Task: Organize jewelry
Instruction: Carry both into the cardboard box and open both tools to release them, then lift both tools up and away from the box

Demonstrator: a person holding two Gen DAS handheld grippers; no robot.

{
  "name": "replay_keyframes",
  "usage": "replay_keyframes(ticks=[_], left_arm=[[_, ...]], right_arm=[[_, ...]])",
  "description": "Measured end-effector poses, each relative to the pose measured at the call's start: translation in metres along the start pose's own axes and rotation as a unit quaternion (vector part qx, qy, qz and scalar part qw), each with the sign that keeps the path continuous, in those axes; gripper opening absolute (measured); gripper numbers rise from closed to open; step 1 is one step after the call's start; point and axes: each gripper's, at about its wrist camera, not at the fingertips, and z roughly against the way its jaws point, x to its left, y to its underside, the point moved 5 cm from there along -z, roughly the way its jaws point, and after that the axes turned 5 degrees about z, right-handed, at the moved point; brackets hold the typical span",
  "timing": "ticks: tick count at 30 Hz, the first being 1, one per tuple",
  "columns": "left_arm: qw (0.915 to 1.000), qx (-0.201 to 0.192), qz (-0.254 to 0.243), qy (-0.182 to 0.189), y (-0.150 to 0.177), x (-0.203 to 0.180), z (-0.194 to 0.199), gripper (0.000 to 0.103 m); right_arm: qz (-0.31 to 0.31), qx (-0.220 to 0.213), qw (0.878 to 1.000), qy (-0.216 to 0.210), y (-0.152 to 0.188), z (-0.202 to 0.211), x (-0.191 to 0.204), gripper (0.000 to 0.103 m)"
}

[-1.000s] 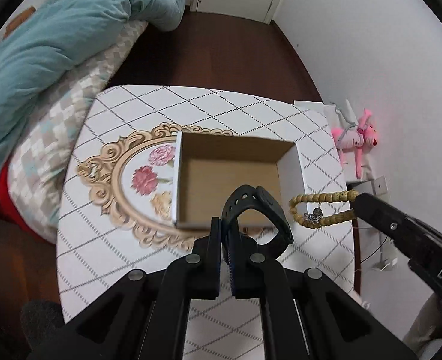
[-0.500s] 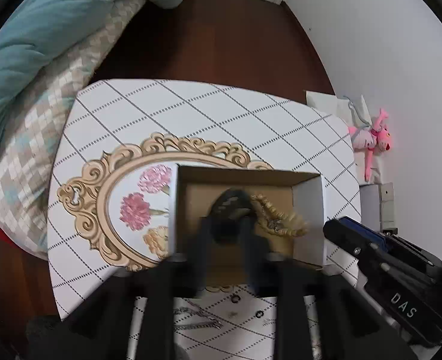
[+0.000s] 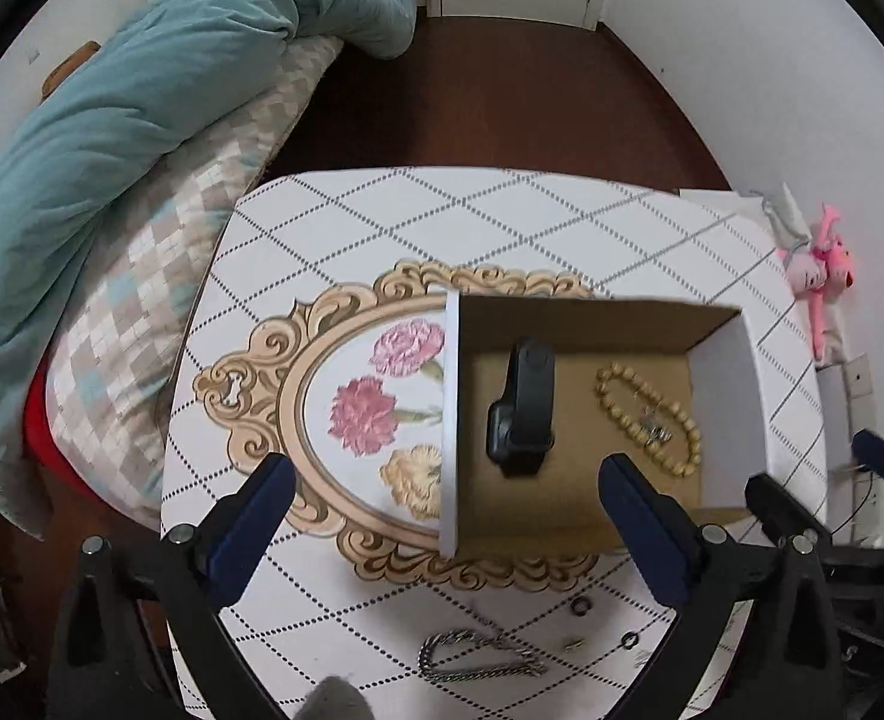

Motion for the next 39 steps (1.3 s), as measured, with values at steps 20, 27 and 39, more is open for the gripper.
replay_keyframes(ticks=[20,27,39], left_arm=[[0.9971,-0.073,0.013,-0.015,0.024,0.005,0.064,0.103],[0.9943,-0.106,0.008,-0.007,0.034,0.004,0.103,0.103],[0.9904,-0.137,0.013,-0.019,0.049,0.01,0.14,0.103]], right_arm=[[-0.036,-0.086,0.995,0.043,0.021,0.071,-0.014,0.103],[-0.042,-0.128,0.99,0.048,0.033,0.116,-0.016,0.103],[-0.062,-0.181,0.981,0.024,0.054,0.169,-0.013,0.103]])
